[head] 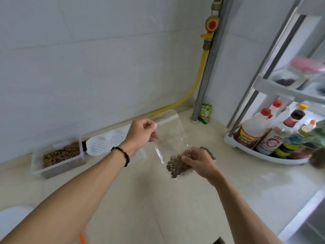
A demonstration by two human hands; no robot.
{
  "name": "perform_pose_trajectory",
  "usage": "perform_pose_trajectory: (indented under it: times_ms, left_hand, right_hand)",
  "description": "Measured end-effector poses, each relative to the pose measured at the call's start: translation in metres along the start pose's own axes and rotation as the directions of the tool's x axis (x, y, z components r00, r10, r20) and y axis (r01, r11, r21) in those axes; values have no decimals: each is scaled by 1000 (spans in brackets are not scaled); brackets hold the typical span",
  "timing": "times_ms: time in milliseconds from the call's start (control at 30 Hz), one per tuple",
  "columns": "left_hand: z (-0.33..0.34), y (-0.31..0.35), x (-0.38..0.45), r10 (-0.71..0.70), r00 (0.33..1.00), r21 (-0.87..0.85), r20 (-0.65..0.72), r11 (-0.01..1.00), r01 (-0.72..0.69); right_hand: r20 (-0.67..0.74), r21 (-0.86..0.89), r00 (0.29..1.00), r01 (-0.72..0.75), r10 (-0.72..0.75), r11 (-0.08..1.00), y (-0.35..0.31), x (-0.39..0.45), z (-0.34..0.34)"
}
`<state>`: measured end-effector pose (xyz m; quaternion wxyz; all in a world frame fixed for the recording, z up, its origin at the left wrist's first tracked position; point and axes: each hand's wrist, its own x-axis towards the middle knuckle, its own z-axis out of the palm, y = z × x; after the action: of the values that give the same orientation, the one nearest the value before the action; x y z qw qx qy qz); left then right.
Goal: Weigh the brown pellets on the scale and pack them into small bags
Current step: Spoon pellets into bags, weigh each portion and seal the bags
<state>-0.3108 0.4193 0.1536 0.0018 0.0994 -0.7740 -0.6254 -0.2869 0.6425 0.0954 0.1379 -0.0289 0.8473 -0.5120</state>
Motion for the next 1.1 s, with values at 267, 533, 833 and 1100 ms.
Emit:
perform_pose_trajectory:
  times_ms: [267, 533, 833, 1100]
  left_hand:
    - [99, -75, 57, 201, 926, 726, 318, 577, -375]
    - [149, -137, 72, -64, 861, 794, 505, 426, -434]
    - [148, -142, 78, -58, 853, 782, 518, 436, -445]
    - [74, -139, 42, -56, 902, 840, 427, 394, -373]
  right_hand:
    - [-163, -170, 978, -162, 134, 972, 64, 71, -59]
    - [-147, -705, 989, -119, 20, 699, 110, 90, -63]
    - [68, -754, 998, 40, 17, 656, 121, 82, -53]
    - [149, -724, 984, 179, -102, 666, 66, 91, -12]
